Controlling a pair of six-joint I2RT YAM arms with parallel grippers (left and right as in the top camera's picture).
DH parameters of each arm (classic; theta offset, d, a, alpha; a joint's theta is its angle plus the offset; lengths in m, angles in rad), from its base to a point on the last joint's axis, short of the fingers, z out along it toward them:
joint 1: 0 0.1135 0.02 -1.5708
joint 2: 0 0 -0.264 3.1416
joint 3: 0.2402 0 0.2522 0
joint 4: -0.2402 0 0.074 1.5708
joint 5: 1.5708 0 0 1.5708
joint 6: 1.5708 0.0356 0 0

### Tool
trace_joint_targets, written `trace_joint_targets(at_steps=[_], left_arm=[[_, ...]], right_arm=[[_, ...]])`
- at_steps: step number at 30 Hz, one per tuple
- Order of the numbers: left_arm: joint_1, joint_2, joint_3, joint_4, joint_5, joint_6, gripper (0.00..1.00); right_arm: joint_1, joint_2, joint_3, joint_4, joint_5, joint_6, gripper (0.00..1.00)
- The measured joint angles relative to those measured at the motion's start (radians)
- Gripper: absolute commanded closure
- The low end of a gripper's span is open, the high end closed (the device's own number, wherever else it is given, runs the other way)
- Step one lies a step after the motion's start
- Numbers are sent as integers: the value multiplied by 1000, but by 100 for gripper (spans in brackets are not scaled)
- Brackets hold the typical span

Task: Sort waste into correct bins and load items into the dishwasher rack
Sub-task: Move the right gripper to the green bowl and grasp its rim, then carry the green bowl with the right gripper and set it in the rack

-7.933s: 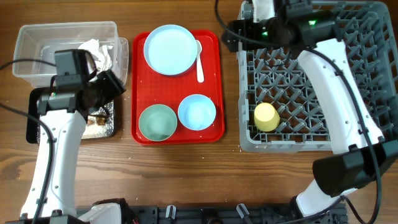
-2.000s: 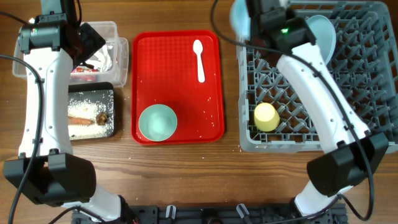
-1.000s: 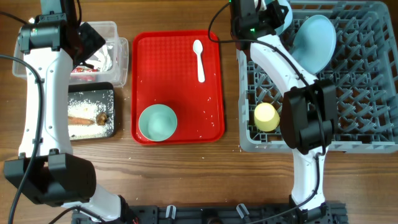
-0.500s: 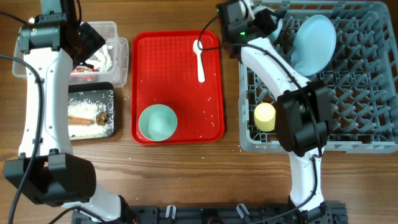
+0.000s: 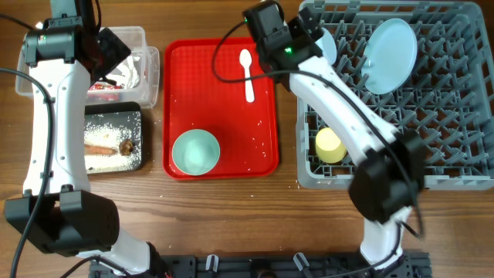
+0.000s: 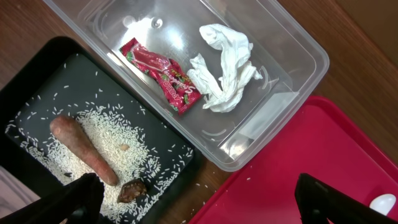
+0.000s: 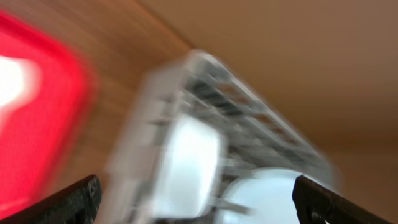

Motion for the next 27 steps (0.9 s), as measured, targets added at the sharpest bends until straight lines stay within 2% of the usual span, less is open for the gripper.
trace_joint_targets(at_steps=[2,4,6,8,12,13,16,18,19,27], left_arm=[[0,0,0,0,0,0,0],[0,0,0,1,0,0,0],[0,0,0,0,0,0,0],[0,0,0,0,0,0,0],[0,0,0,0,0,0,0],[0,0,0,0,0,0,0],[0,0,0,0,0,0,0],[0,0,0,0,0,0,0],[0,0,0,0,0,0,0],[0,0,0,0,0,0,0]], right_arm=[[26,-74,2,-100,-371,102,5],[34,-85,-2,-150,-686,237,14],[40,-78,-63,-140,-855,364,21],[61,-58,-151,-126,-929,446,35],[155,29,-316,-29,-978,631,55],[174,47,-332,-28,-983,667,62],[180,57,-334,-22,-986,753,71],[178,61,-334,-20,-986,784,85],[177,64,-334,-20,-987,795,89],[168,74,-334,-15,-990,840,96]])
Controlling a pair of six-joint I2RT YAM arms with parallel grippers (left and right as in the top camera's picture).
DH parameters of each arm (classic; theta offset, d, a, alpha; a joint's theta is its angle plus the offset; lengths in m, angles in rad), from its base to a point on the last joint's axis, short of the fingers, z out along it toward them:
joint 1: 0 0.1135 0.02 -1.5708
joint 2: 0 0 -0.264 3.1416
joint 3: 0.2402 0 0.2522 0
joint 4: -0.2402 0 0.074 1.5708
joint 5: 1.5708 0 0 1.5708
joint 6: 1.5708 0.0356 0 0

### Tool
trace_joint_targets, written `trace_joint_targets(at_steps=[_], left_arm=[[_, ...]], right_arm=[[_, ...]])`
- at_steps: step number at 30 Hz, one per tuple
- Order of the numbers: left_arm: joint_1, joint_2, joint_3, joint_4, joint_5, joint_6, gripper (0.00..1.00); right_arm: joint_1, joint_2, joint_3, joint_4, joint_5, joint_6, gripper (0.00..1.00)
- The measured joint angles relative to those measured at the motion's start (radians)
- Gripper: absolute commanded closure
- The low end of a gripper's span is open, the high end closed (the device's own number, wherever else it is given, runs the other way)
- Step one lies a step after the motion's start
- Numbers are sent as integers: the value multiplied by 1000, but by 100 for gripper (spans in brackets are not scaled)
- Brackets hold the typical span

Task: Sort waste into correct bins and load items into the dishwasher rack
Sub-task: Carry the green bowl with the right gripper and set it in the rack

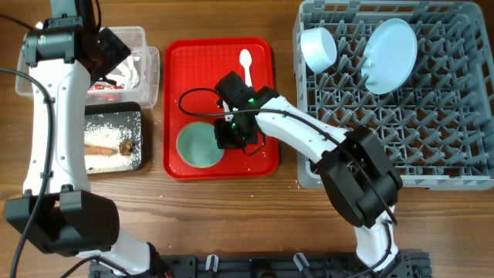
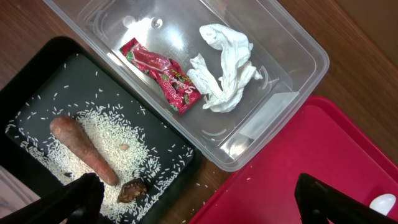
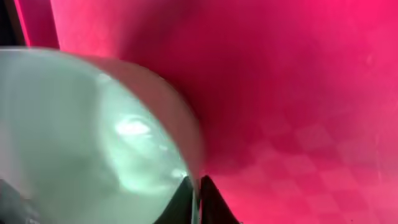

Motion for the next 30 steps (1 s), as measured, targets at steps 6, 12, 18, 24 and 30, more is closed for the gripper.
trace_joint_targets(at_steps=[6,12,18,24,30], left_arm=[[0,0,0,0,0,0,0],[0,0,0,0,0,0,0],[0,0,0,0,0,0,0],[0,0,0,0,0,0,0],[0,0,0,0,0,0,0]], right_arm=[[-26,4,94,-174,87,-17,96],[-88,-228,227,-330,643,-41,96],[-150,-399,252,-488,1321,-47,96],[-247,-323,171,-459,1481,-191,96],[-269,-214,157,-444,1503,-241,95]])
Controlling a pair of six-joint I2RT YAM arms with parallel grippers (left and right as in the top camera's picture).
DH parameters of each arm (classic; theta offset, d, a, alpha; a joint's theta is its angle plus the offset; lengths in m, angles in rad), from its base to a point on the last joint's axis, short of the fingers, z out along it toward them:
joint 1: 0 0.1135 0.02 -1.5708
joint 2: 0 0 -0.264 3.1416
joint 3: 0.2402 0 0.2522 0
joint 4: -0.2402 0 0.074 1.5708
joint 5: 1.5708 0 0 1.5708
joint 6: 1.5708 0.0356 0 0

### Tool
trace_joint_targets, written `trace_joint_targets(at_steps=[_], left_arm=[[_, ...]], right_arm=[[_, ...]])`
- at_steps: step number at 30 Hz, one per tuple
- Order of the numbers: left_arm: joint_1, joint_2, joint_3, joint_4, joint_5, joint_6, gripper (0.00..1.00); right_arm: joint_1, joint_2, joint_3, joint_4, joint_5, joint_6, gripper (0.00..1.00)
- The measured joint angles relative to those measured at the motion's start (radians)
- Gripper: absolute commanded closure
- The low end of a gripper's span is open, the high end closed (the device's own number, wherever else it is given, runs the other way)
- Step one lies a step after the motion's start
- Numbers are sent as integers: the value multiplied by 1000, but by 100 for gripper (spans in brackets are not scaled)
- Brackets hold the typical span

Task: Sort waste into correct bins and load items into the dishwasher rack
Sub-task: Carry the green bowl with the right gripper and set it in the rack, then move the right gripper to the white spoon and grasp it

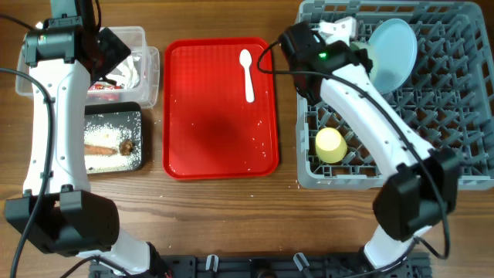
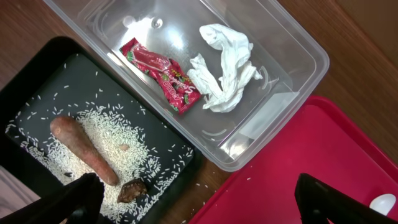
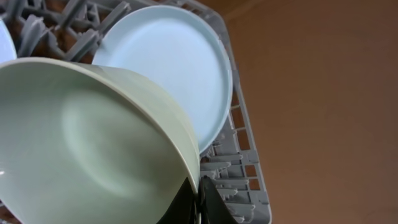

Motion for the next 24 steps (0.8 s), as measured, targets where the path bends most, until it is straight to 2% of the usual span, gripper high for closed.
trace_joint_targets(at_steps=[8,18,19,20,22,23,24], left_arm=[[0,0,0,0,0,0,0],[0,0,0,0,0,0,0],[0,0,0,0,0,0,0],[0,0,0,0,0,0,0],[0,0,0,0,0,0,0],[0,0,0,0,0,0,0],[0,0,0,0,0,0,0]], right_arm=[[0,128,-3,0,79,-15,96],[40,126,-1,-47,-21,-68,96],[54,126,-1,-61,-22,-71,89],[69,126,-1,-76,-25,-73,66],[85,126,-2,-100,-51,-91,36],[93,126,-2,-106,-84,-94,13],[109,130,-2,-114,-137,-104,1]])
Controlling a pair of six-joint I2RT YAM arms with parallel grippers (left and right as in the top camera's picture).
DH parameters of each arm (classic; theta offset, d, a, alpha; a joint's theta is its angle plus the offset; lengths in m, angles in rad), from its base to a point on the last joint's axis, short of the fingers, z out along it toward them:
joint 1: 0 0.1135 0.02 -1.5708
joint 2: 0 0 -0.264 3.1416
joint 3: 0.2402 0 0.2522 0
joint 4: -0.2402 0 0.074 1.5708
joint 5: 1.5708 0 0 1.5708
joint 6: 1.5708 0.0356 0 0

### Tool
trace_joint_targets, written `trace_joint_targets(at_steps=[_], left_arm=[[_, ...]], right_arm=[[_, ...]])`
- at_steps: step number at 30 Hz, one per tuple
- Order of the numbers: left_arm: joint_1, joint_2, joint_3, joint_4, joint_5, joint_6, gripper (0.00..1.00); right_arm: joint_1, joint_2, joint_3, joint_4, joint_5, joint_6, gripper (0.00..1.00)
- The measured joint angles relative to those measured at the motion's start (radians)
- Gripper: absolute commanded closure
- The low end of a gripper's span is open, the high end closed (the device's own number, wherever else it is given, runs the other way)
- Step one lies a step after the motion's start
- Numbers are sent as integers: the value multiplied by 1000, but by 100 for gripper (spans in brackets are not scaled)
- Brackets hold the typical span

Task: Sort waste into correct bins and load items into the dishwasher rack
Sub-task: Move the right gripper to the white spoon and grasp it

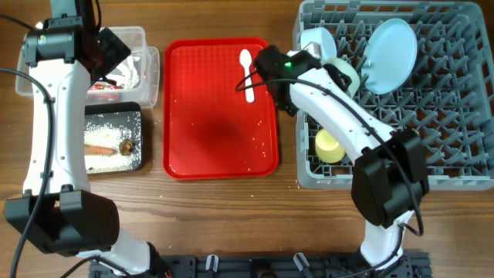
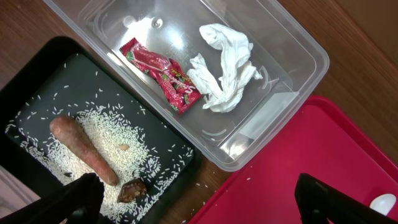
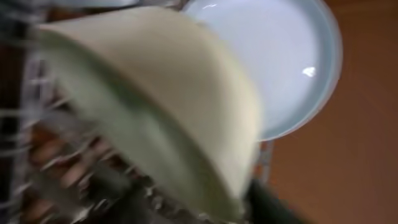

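Observation:
The pale green bowl [image 1: 345,75] [image 3: 155,93] stands on edge in the grey dishwasher rack [image 1: 432,123], between a white bowl [image 1: 315,42] and a light blue plate [image 1: 390,45] [image 3: 292,68]. My right gripper [image 1: 302,66] [image 3: 193,199] is at the rack's left edge; the blurred view shows its dark fingers apart on either side of the bowl's rim. A white spoon [image 1: 247,66] [image 2: 382,203] lies on the red tray [image 1: 220,131]. My left gripper [image 1: 108,50] [image 2: 199,208] hangs open and empty above the bins.
A yellow cup [image 1: 330,145] lies in the rack's front left. The clear bin [image 2: 298,56] holds a red wrapper [image 2: 163,76] and a crumpled tissue [image 2: 227,65]. The black tray [image 2: 37,81] holds rice, a carrot [image 2: 84,149] and a brown scrap. Rice grains dot the red tray.
My right gripper was shut on the green bowl over the rack's back left. Now the bowl sits in the rack and the fingers are apart, with the wrist further left. The left arm is unchanged.
The green bowl first sat at the red tray's front left while my right gripper was open near the rack. Then the gripper was shut on the bowl's rim on the tray. Later it held the bowl over the rack, where the bowl now stands.

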Motion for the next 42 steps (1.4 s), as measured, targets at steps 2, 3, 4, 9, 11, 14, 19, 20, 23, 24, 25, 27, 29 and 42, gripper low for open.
trace_joint_targets(at_steps=[2,3,4,9,11,14,19,20,23,24,25,27,29,42], left_arm=[[0,0,0,0,0,0,0],[0,0,0,0,0,0,0],[0,0,0,0,0,0,0],[0,0,0,0,0,0,0],[0,0,0,0,0,0,0],[0,0,0,0,0,0,0],[0,0,0,0,0,0,0],[0,0,0,-1,0,0,0],[0,0,0,0,0,0,0],[0,0,0,0,0,0,0],[0,0,0,0,0,0,0],[0,0,0,0,0,0,0],[0,0,0,0,0,0,0],[0,0,0,0,0,0,0]], right_arm=[[15,0,0,-8,-43,-6,0],[15,0,1,-12,-60,-11,0],[15,0,6,-18,-80,-12,0],[14,0,147,-23,-228,-31,0],[14,0,219,-21,-305,-43,0],[14,0,312,39,-486,-59,0],[14,0,319,361,-902,-97,16],[14,0,318,421,-946,-99,21],[8,6,318,513,-1015,-70,32],[0,15,318,526,-1022,-50,34],[-11,31,318,539,-1033,-35,37],[-48,89,318,575,-1065,-7,41],[-89,164,318,608,-1102,18,47],[-135,409,311,696,-1202,150,67]])
